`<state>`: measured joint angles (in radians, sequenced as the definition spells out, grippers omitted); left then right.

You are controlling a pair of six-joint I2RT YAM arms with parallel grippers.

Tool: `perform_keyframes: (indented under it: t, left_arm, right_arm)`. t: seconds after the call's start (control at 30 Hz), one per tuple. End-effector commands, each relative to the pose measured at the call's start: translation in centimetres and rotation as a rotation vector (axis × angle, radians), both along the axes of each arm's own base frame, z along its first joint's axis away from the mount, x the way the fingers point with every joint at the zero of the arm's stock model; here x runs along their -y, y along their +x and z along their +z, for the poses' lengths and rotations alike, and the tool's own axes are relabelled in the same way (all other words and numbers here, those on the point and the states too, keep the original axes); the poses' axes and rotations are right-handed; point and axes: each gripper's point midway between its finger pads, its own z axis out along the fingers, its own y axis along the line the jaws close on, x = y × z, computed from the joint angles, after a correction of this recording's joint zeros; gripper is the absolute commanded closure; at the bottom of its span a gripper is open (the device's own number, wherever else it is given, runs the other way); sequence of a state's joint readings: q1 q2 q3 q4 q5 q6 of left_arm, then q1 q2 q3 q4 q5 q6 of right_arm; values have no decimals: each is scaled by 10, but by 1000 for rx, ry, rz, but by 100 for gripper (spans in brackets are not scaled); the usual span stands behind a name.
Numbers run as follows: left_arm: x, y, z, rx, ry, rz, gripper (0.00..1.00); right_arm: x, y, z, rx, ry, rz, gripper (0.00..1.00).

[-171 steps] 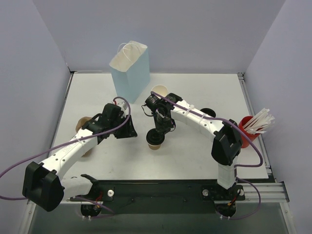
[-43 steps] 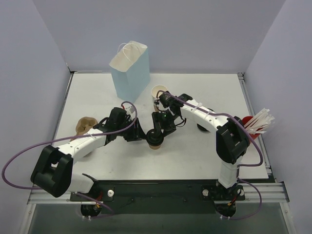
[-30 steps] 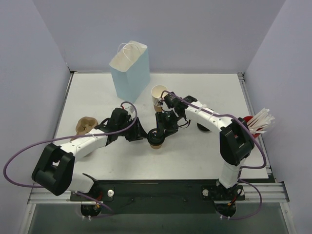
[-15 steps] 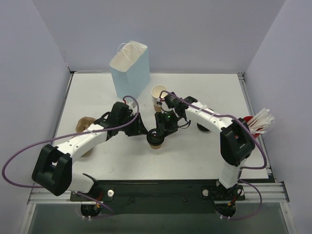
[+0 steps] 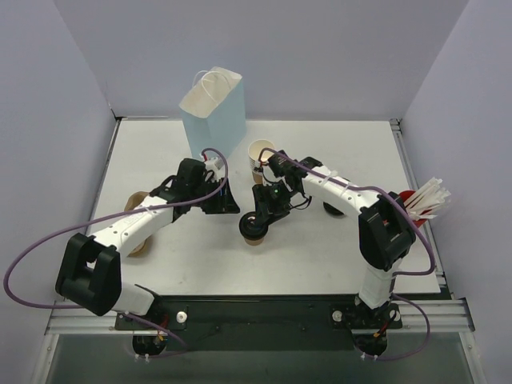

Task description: Pack the takeout coffee

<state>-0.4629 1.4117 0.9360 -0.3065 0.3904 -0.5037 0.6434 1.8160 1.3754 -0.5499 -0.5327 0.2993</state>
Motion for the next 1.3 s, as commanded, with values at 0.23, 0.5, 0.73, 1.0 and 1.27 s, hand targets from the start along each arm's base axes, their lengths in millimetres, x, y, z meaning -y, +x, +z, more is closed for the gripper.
perform_keyframes:
  t: [0.23,0.5,0.73,1.0,1.27]
  left_arm:
    - [1,7,-1,32,-23,-82,49]
    - [5,-1,-14,5,-52,-108,49]
    - [5,-5,-32,-33,-45,-104,49]
    - [-2,-9,-55,-66,-9,-66,49]
    - [-11,-10,-55,-61,23,-21,49]
  right_arm:
    - [30,-32,-44,-109,-207,62,62]
    - [31,-32,-45,-107,-213,59,62]
    - [31,-32,-47,-110,-217,57,62]
    - [36,-36,-55,-121,-238,46,64]
    - [38,-34,-57,-119,-242,16,65]
